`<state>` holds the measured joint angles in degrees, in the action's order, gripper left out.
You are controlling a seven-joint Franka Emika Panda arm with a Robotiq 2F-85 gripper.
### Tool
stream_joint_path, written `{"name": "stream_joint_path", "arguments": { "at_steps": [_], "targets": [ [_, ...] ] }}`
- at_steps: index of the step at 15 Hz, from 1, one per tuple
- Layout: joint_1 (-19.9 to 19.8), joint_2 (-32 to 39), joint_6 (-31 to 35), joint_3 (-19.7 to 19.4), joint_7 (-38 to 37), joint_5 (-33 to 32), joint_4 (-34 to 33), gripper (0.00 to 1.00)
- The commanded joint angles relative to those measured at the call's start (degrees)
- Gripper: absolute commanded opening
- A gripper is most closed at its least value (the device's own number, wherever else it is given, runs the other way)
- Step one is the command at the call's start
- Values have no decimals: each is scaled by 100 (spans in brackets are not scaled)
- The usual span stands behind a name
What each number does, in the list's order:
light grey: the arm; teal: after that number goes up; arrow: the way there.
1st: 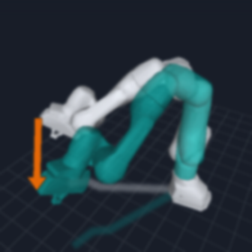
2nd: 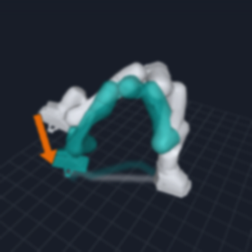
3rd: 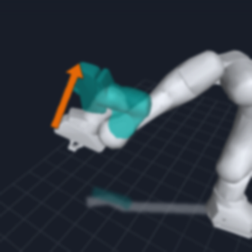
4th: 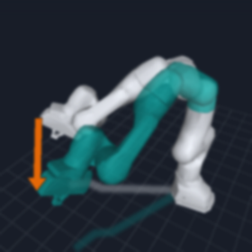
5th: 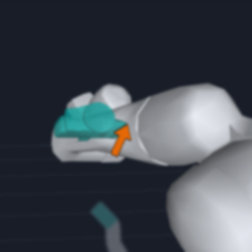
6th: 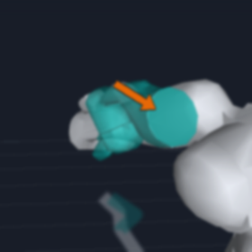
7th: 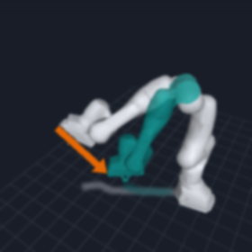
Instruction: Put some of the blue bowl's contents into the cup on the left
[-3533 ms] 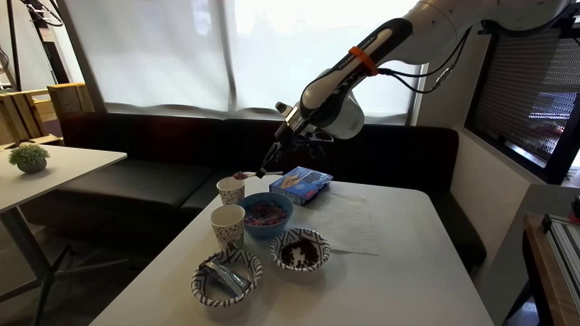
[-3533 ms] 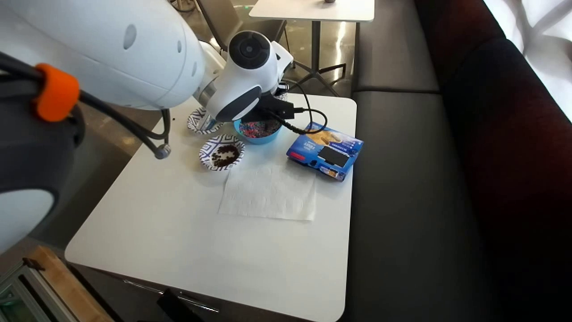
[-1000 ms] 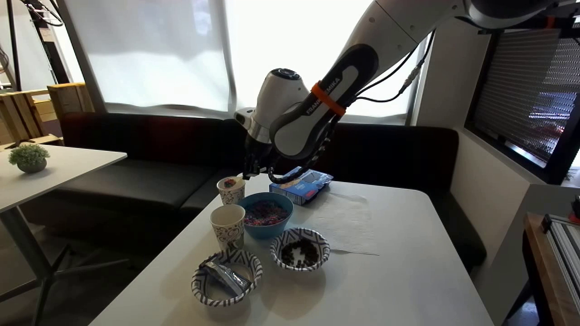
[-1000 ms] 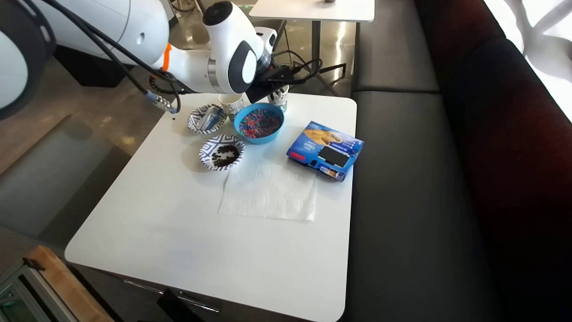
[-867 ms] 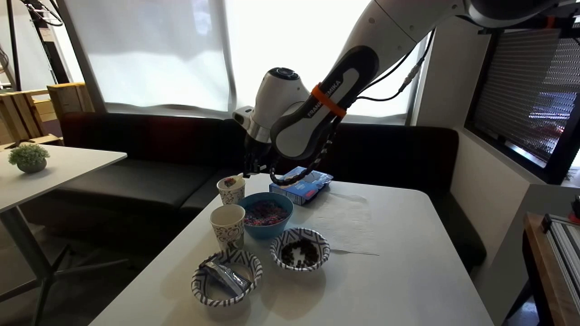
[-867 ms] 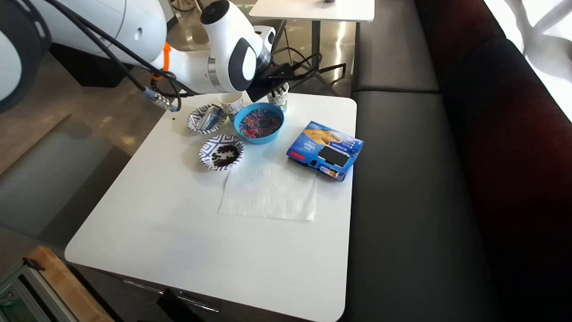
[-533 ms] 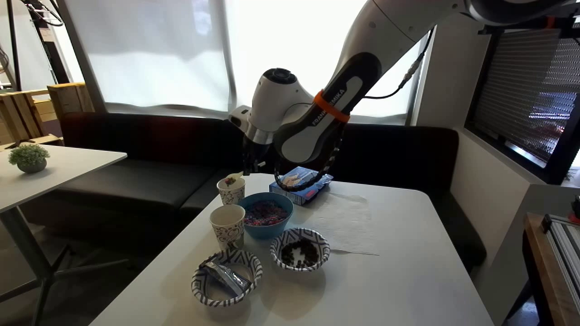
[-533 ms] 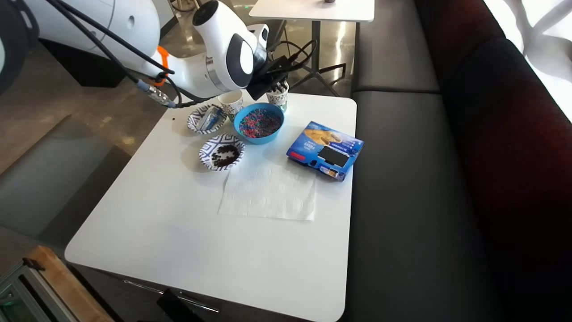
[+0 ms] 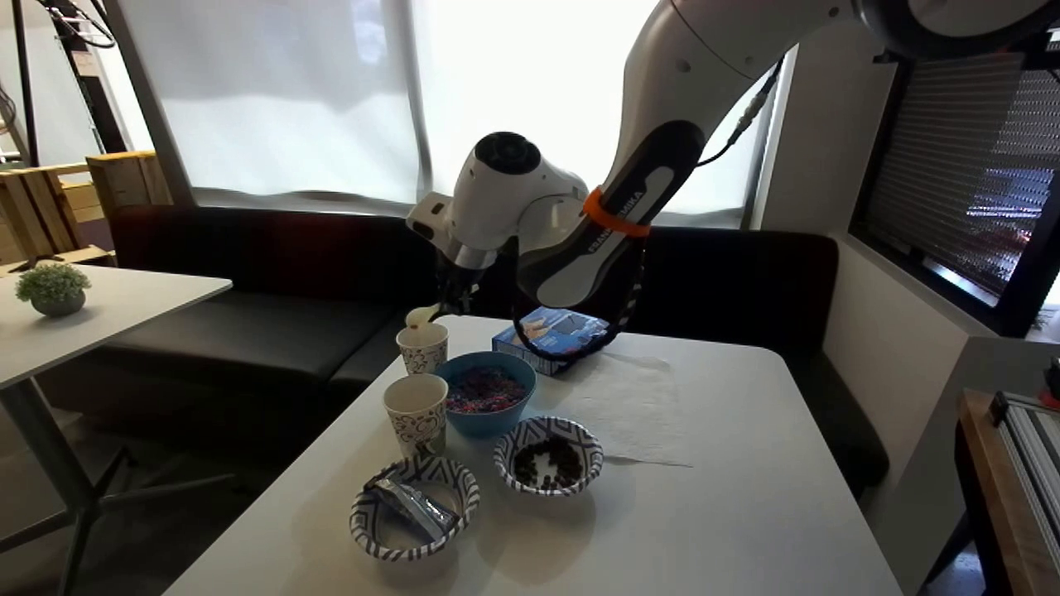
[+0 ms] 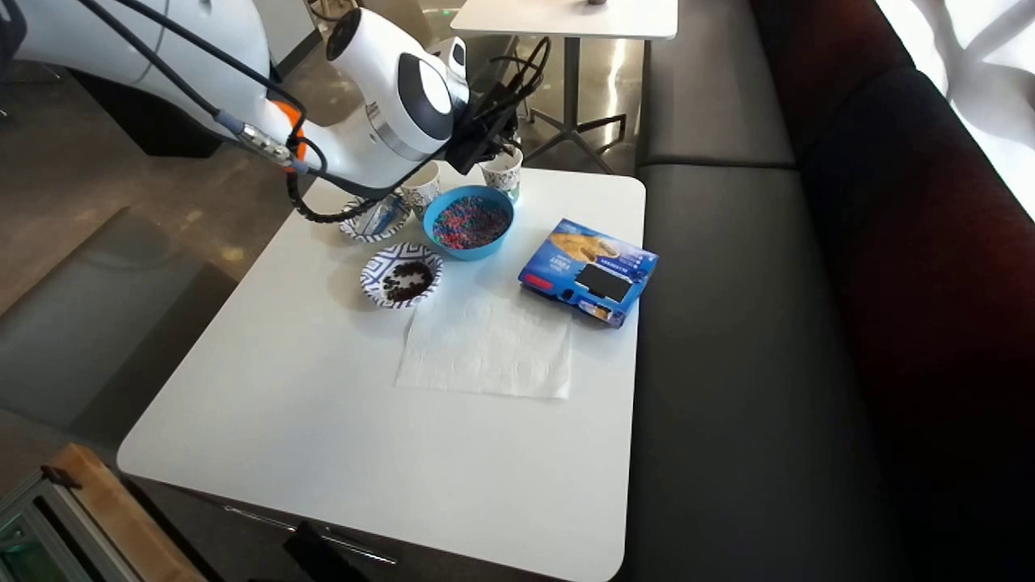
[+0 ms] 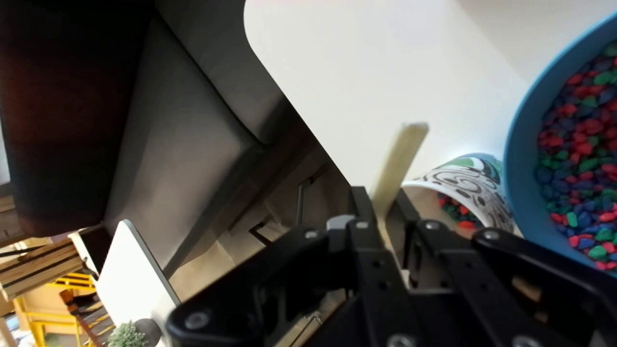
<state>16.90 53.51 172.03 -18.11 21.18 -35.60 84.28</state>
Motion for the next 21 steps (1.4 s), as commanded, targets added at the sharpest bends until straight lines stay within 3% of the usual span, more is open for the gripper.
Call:
{"name": "stream_joint_path", "arguments": {
  "at_steps": [1,6,8,12,17,18,19,21],
  "targets": [
    [595,162,405,-780,-544,-328,86,3],
    [1357,346,833,-1741,-925,-410,358,3],
    [1588,846,1262,-2230,-1223,-321,376,3],
    [1967,435,1517,-2509,-1328,-202,1056,3],
    [2655,151,2355,-3280,-1819,-26,1788,3],
    [2734,-2,2411,-3299,-1881,-32,2007,3],
    [2734,-314,2393,-3071,-1390,406,2375,3],
    [2787,-826,2258,-2859,-1236,625,2945,3]
  ]
}}
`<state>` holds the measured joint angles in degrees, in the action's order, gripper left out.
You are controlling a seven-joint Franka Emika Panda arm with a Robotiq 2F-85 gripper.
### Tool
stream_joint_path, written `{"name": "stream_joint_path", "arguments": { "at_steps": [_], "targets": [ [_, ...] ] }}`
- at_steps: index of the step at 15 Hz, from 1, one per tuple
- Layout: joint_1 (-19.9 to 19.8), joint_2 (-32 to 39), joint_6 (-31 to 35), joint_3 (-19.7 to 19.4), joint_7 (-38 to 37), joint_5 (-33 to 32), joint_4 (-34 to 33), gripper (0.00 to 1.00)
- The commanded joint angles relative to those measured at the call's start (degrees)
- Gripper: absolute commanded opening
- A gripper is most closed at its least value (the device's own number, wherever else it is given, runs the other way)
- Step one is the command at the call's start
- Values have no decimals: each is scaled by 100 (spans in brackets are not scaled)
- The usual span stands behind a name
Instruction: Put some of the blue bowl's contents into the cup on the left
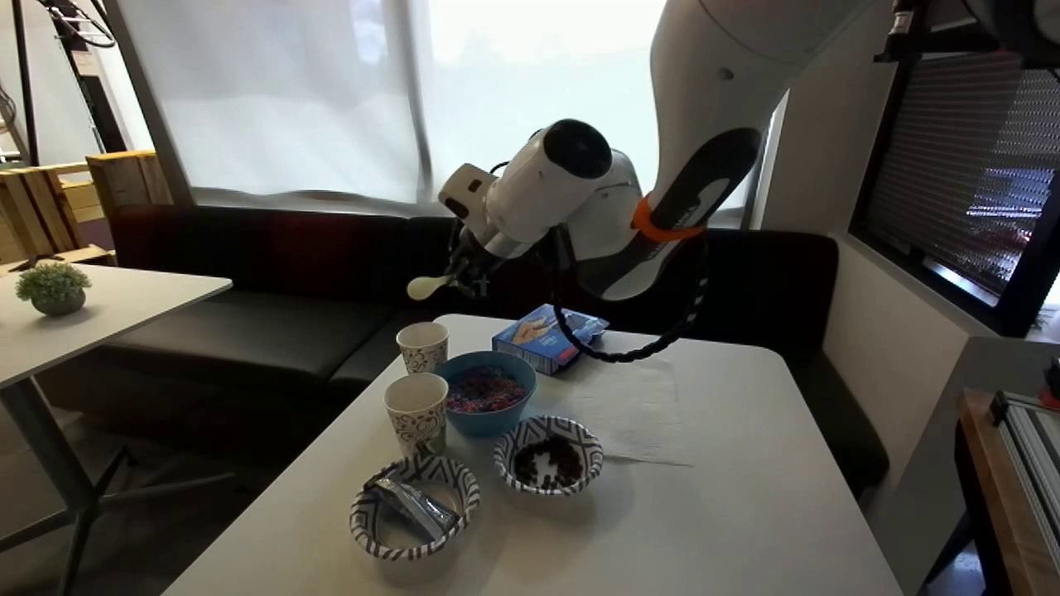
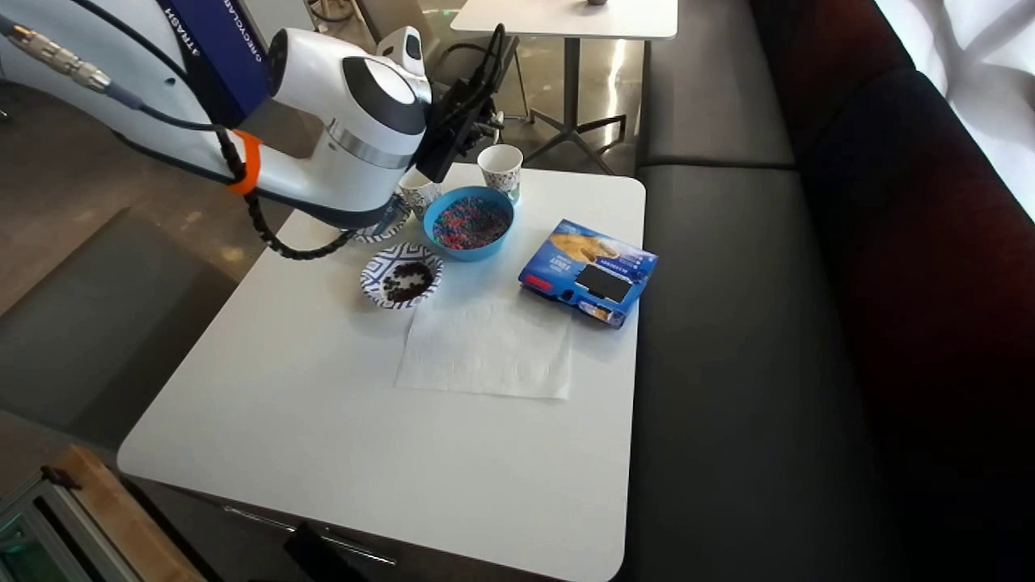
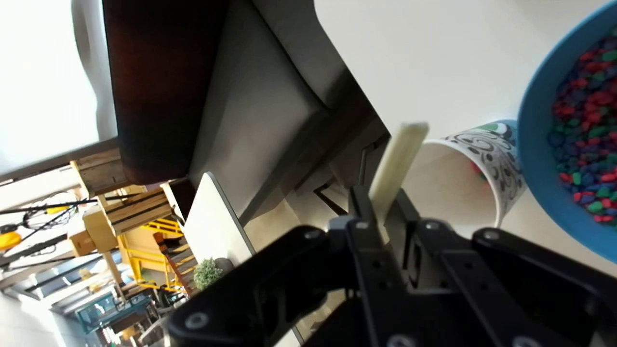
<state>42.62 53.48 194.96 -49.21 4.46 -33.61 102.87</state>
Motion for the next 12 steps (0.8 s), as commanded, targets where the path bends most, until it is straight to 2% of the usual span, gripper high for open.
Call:
{"name": "stream_joint_path", "arguments": {
  "at_steps": [1,4,7,10,12],
  "targets": [
    [185,-1118,-105,415,542,527,1376,3],
    [15,-1831,-156,791,786,850,2060,3],
    [-221,-2475,-494,1127,921,1083,2608,3],
    [-813,-2983,-1089,1719,930,1147,2890,3],
    [-1346,-3143,-1518,2217,793,1059,2919,3]
  ]
}}
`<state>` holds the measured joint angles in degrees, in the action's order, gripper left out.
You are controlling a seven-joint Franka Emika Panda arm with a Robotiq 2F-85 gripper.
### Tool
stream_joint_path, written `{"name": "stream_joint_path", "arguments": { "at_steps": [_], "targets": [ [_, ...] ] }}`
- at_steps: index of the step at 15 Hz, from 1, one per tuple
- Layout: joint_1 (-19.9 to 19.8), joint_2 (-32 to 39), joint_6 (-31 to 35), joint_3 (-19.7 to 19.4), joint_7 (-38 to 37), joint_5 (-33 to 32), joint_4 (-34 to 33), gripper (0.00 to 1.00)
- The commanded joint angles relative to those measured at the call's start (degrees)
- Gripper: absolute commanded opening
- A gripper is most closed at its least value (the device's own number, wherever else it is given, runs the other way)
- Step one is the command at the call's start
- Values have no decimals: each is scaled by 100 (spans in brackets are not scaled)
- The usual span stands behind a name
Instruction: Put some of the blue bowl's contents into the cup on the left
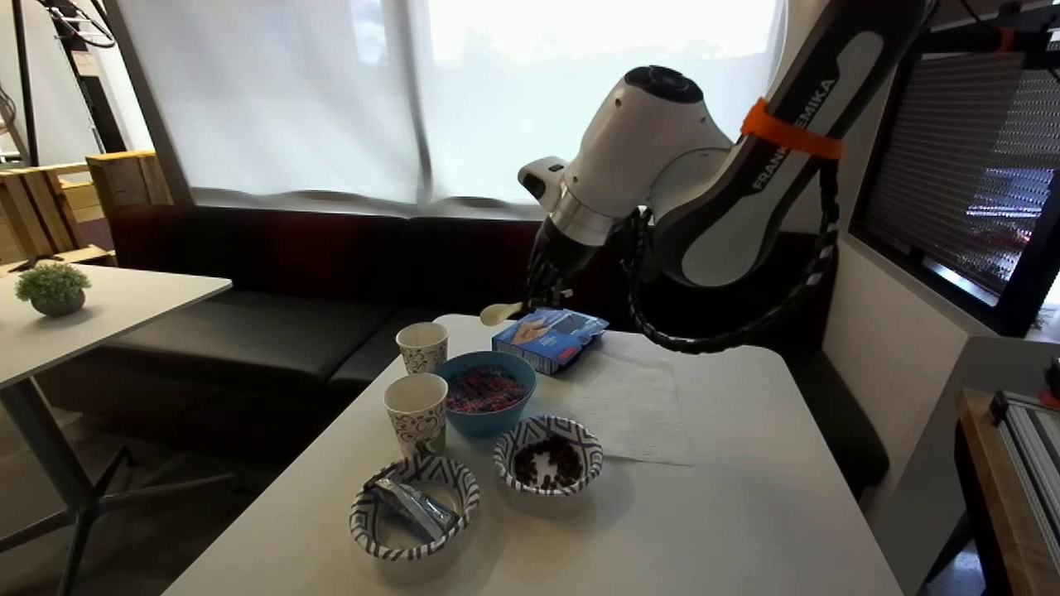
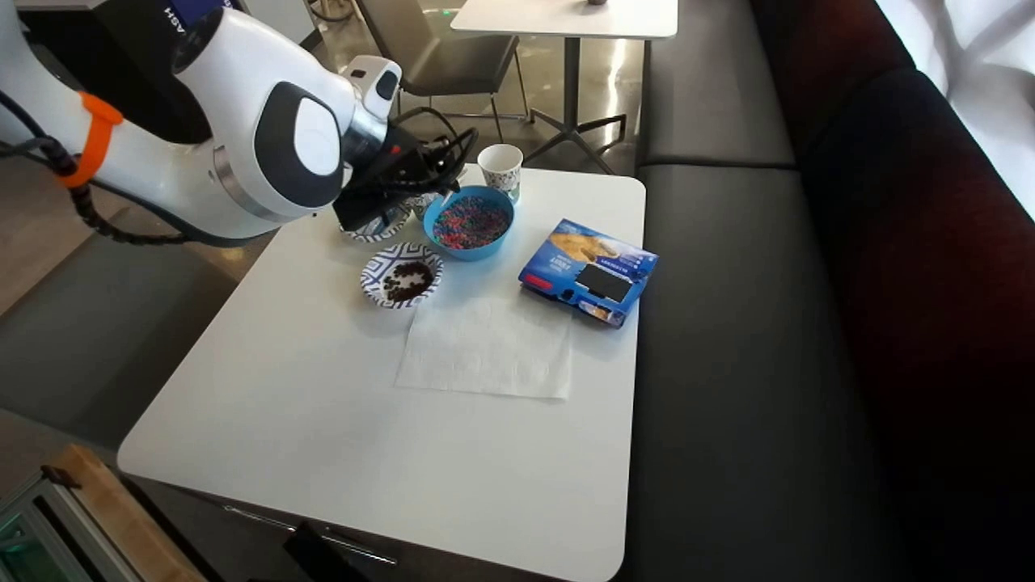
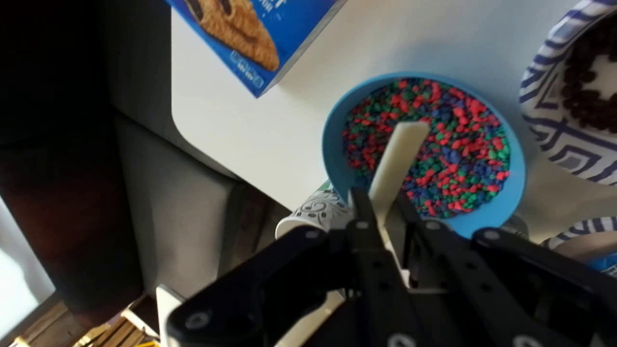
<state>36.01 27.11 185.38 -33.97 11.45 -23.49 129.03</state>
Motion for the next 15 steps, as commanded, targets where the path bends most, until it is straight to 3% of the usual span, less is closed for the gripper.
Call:
{"name": "stream_joint_path", "arguments": {
  "at_steps": [1,8,11,15],
  "targets": [
    [-1057,-561,-770,1063,154,105,286,3],
    [-3378,-145,-1409,3287,636,659,-302,3],
    [-3942,200,-1688,3830,957,953,-769,3],
    [-4165,696,-2255,4074,1145,1125,-1476,3]
  ]
}}
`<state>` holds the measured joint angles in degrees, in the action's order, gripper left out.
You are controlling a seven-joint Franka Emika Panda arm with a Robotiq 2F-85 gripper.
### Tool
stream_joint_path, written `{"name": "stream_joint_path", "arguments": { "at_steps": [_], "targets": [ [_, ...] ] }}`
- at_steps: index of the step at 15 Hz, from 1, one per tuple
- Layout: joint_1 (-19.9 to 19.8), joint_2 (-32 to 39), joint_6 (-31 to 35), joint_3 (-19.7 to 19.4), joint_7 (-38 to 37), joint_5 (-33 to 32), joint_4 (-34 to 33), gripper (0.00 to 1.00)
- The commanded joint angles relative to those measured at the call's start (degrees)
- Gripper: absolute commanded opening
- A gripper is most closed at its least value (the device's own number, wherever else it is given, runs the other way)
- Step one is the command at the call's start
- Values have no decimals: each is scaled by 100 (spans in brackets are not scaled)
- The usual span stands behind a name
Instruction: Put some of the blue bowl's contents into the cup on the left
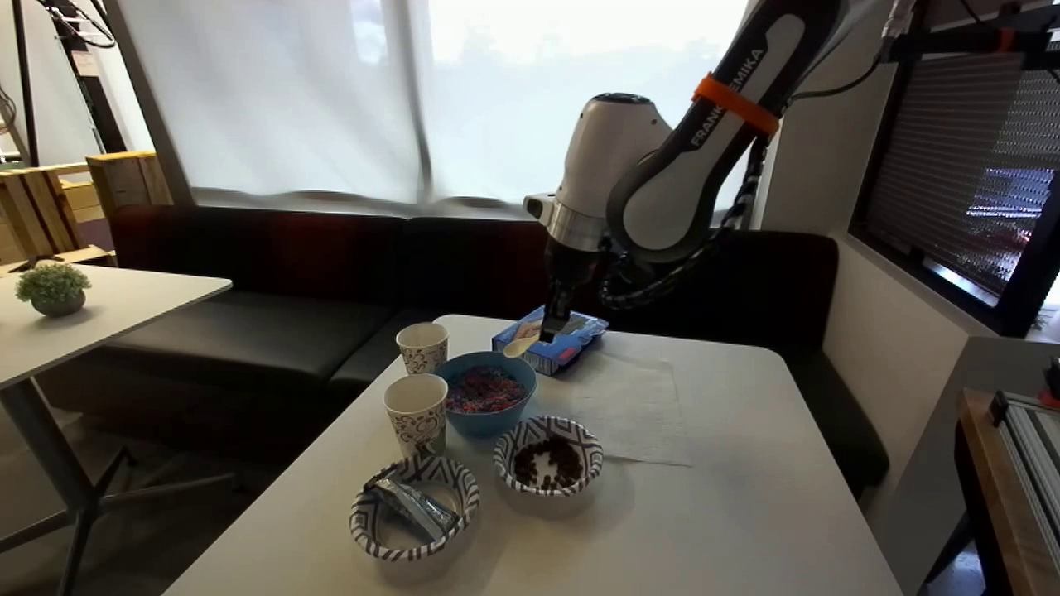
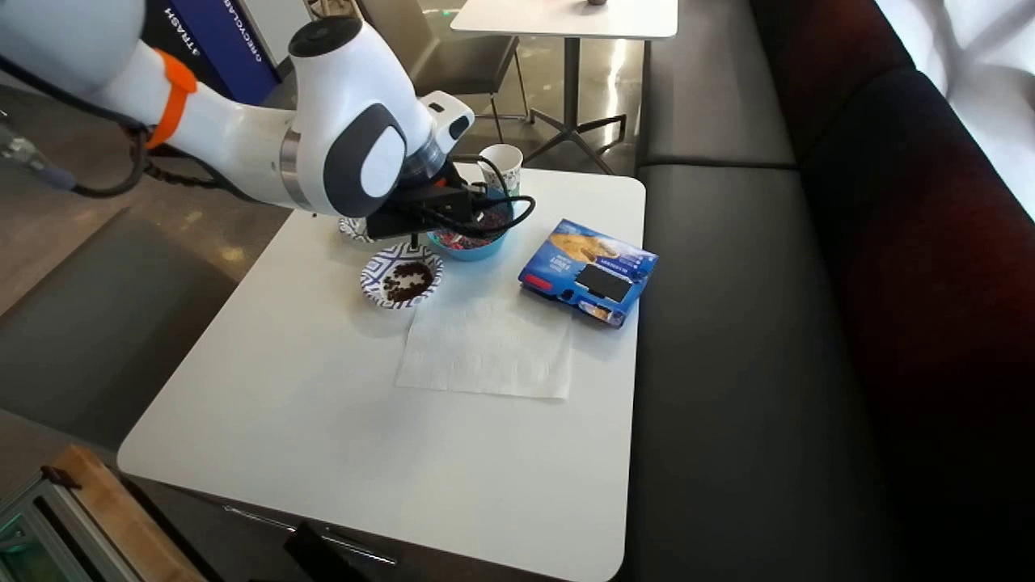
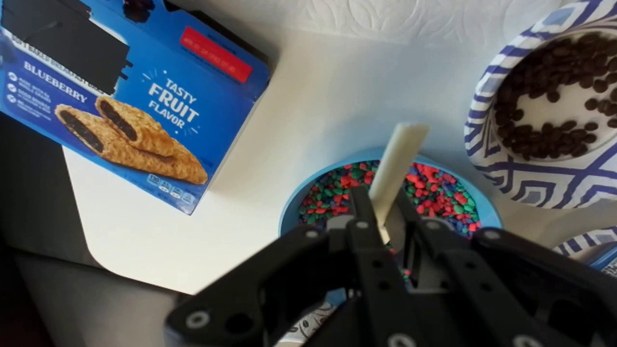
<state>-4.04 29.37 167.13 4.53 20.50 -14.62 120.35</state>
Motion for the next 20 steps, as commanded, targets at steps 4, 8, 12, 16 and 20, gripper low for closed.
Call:
{"name": "stream_joint_path", "arguments": {
  "at_steps": [4,8,12,16,20],
  "targets": [
    [-91,997,-854,207,252,242,-1330,3],
    [-14,1516,-1072,192,222,217,-1991,3],
    [-6,2033,-1252,254,299,219,-2594,3],
    [29,2399,-1350,275,333,201,-3037,3],
    [30,2504,-1464,288,395,199,-3225,3]
  ]
}}
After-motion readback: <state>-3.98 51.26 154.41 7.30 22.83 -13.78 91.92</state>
